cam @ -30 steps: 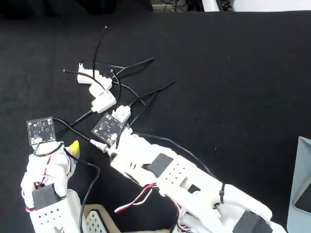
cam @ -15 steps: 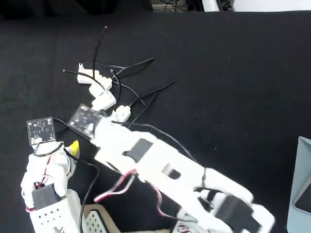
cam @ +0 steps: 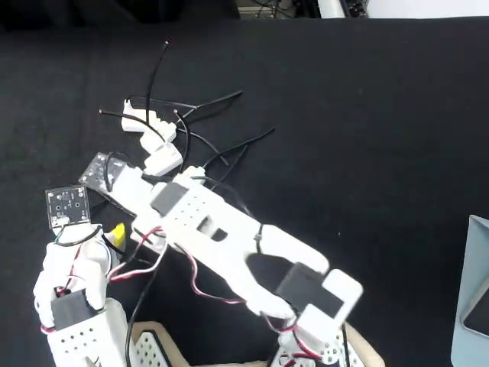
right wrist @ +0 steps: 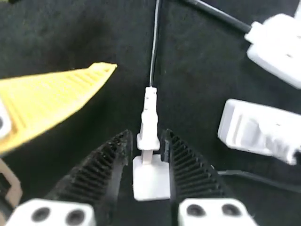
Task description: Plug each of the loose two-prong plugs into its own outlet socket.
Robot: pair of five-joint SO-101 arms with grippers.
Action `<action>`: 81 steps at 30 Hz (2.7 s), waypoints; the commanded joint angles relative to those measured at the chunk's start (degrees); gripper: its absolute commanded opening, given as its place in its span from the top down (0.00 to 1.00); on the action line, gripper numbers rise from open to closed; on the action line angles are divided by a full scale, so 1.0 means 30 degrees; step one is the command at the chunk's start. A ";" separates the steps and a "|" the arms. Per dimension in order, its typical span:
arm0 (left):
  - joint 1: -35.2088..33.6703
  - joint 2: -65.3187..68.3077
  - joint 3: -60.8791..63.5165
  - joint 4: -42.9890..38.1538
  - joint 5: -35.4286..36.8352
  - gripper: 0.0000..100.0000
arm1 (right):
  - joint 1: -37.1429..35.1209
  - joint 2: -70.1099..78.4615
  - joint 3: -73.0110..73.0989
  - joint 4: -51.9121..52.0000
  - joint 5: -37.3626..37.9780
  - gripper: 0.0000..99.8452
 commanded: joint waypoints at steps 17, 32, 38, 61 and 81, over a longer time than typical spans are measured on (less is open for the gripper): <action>0.0190 -0.0147 -0.0190 0.0205 -0.0176 0.71 | 0.0234 0.2974 -0.2564 0.0059 0.0821 0.90; 0.0190 -0.0147 -0.0190 0.0205 -0.0176 0.71 | 0.0234 0.2974 -0.2593 -0.0088 0.0821 0.98; 0.0190 -0.0147 -0.0190 0.0205 -0.0176 0.71 | 0.0234 0.2330 -0.2447 0.0088 0.0821 0.99; -0.1040 -0.0176 -0.1480 0.0029 0.1495 0.71 | 0.0264 -1.4549 1.1209 -0.5949 0.0674 0.99; -0.0835 -0.0176 -0.2799 0.0176 0.2960 0.71 | 0.0908 -2.1377 1.9004 -0.6974 0.0645 0.99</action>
